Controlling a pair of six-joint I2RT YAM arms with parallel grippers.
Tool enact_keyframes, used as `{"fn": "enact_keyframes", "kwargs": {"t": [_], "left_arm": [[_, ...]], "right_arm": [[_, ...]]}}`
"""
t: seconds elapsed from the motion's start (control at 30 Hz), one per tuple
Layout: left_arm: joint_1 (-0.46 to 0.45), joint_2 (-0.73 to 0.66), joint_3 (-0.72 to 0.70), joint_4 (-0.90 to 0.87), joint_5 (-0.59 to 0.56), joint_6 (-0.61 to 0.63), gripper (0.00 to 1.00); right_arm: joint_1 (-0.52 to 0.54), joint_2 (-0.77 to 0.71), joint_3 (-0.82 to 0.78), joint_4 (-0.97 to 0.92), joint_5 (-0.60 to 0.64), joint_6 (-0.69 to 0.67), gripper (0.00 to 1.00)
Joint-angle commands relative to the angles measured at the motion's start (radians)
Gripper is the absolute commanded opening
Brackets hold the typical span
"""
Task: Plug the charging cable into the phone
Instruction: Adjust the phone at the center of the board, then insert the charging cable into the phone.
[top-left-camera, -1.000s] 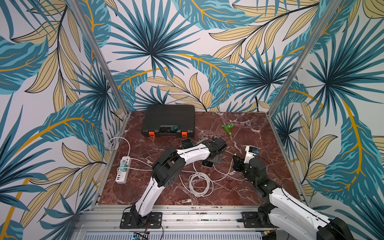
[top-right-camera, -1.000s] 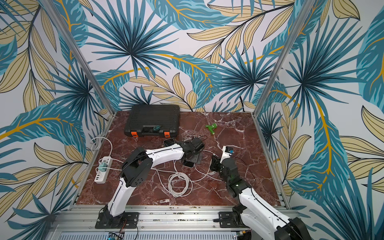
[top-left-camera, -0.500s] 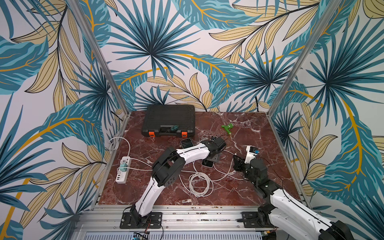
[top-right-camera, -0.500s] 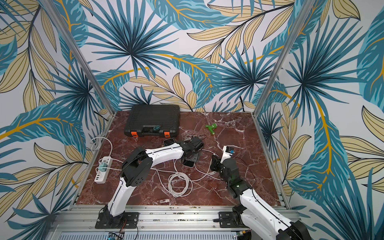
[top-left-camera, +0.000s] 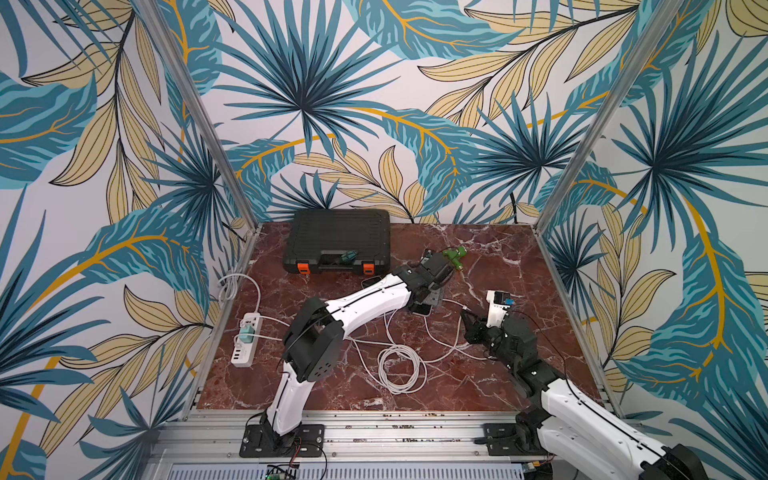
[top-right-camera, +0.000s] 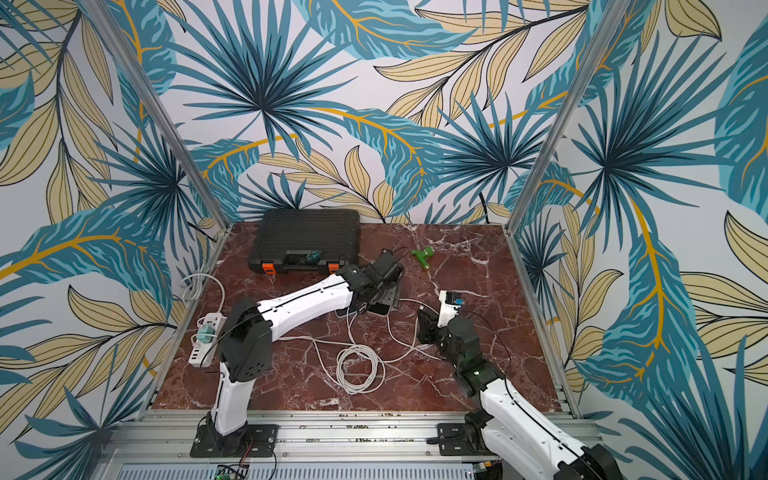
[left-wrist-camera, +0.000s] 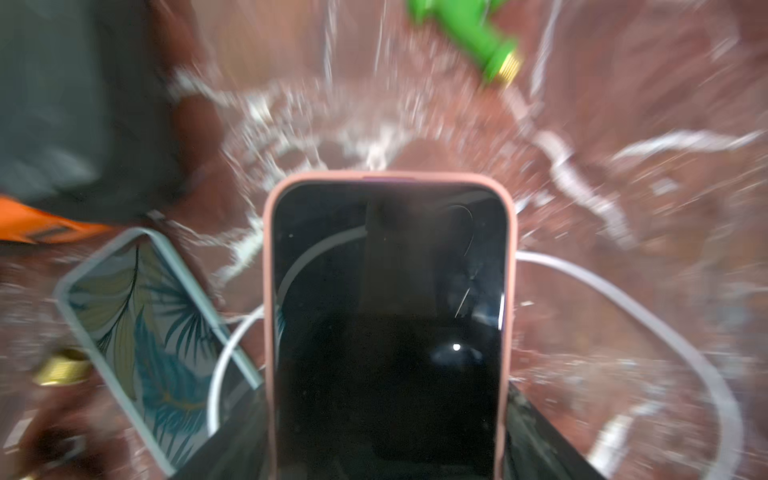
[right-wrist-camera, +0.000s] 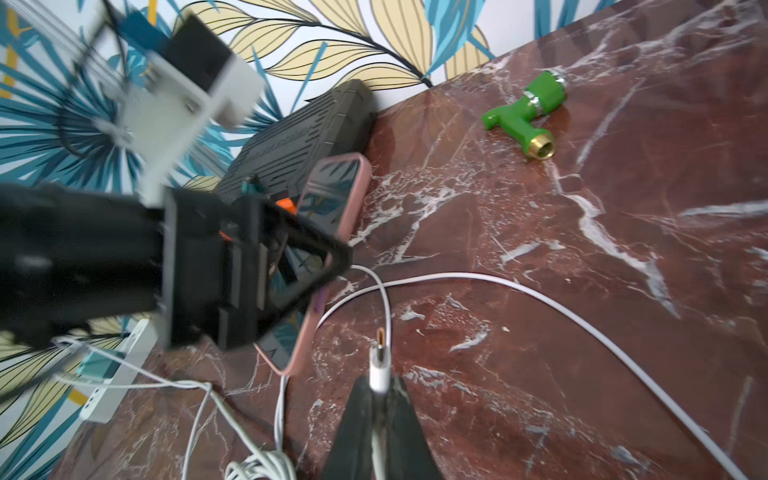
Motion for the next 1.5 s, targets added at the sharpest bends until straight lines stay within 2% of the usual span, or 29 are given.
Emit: {"fn": "enact_keyframes", "kwargs": {"t": [0.0,0.17,0.23,0.5,0.7,0.93,1.47], "left_arm": [[0.008,-0.168,-0.012,0.103,-0.049,-0.037,0.46],[0.007,-0.317,-0.165,0.277,-0.091,-0.127,0.46],[0.007,-0.339,-0.177,0.284,-0.108,-0.158,0.46],[0.005,-0.316,-0.178,0.270,-0.152,-0.239,0.45],[0.003,-0.283,-0.182,0.288,-0.167,-0.254,0.41],[-0.006,-0.264,-0.189,0.302,-0.148,-0.260,0.41],[-0.013,-0.278,-0.214,0.320,-0.118,-0.236,0.41]], "right_arm": [[-0.001,0.013,0.016,0.098,-0.199,-0.056,0.00],[-0.001,0.083,0.037,0.189,-0.401,-0.043,0.00],[0.000,0.108,0.038,0.225,-0.458,-0.044,0.00],[0.006,0.224,0.082,0.348,-0.601,-0.017,0.00],[0.010,0.314,0.143,0.353,-0.621,0.003,0.00],[0.010,0.392,0.198,0.360,-0.646,0.026,0.00],[0.007,0.447,0.239,0.349,-0.633,0.025,0.00]]}}
